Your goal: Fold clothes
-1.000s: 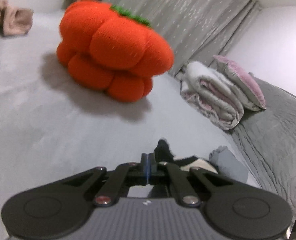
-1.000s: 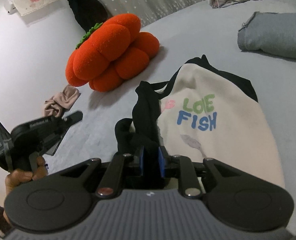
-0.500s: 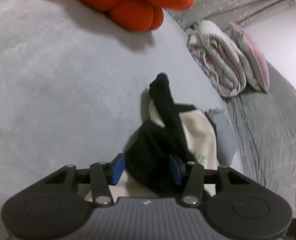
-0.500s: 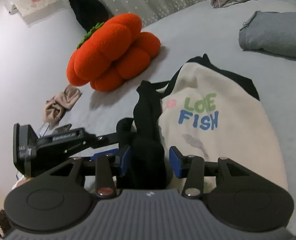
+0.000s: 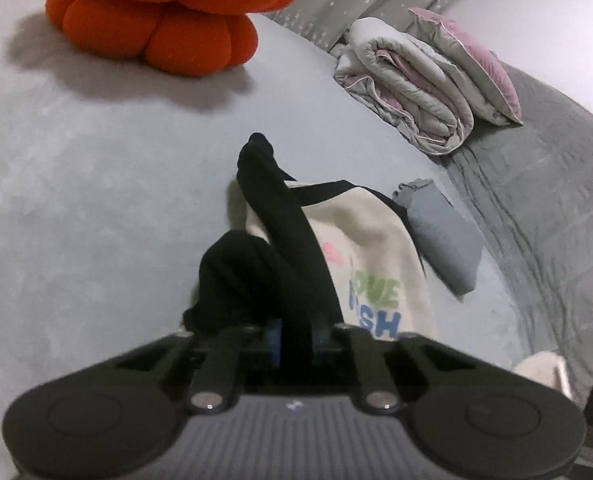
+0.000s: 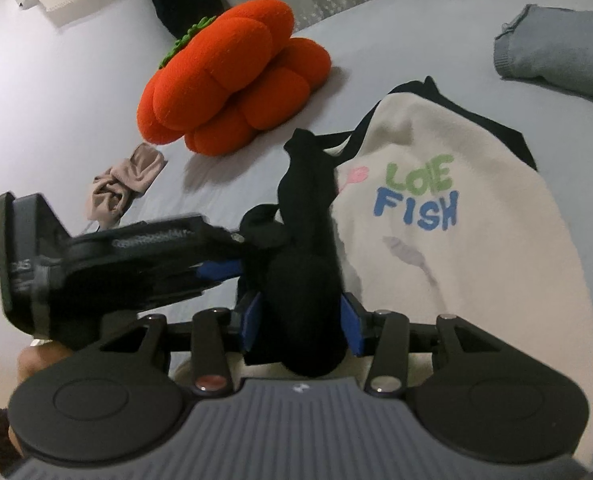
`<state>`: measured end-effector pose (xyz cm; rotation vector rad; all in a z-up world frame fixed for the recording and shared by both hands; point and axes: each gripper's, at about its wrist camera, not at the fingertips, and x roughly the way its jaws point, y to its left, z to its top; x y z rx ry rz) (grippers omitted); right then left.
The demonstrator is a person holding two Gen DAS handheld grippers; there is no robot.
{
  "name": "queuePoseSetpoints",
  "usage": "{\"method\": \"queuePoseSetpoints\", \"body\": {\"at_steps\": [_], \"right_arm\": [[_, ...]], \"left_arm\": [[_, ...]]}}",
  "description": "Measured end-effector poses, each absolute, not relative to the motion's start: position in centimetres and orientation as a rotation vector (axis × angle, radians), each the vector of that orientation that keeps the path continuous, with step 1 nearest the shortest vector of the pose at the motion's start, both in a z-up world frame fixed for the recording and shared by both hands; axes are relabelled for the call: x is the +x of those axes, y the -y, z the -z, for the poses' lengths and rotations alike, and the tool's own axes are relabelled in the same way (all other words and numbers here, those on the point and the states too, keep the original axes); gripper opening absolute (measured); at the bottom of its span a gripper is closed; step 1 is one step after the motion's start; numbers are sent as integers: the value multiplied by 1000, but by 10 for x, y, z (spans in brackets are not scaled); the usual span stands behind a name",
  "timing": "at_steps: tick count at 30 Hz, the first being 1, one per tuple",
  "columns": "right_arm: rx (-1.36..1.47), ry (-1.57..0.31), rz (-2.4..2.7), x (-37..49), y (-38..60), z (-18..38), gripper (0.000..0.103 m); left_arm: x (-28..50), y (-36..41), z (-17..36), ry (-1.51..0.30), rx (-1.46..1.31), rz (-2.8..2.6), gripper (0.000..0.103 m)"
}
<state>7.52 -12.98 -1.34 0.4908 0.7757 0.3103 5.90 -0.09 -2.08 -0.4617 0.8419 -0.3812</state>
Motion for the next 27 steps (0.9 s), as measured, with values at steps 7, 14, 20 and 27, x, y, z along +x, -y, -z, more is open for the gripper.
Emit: {"method": "queuePoseSetpoints", "body": {"at_steps": [7, 14, 20, 27], "right_arm": [[522, -745, -310, 75, 140, 8, 47], [574, -707, -249, 76, 164, 1, 47], [606, -692, -206, 78, 179, 0, 47], [574, -687, -159, 82, 186, 2, 47]], "left_arm": [[56, -29, -9, -661, -411, 291, 7], [76, -73, -23, -573, -367, 190, 7], [97, -116, -43, -462, -338, 91, 7], [120, -177, -49, -408, -347, -55, 7]]}}
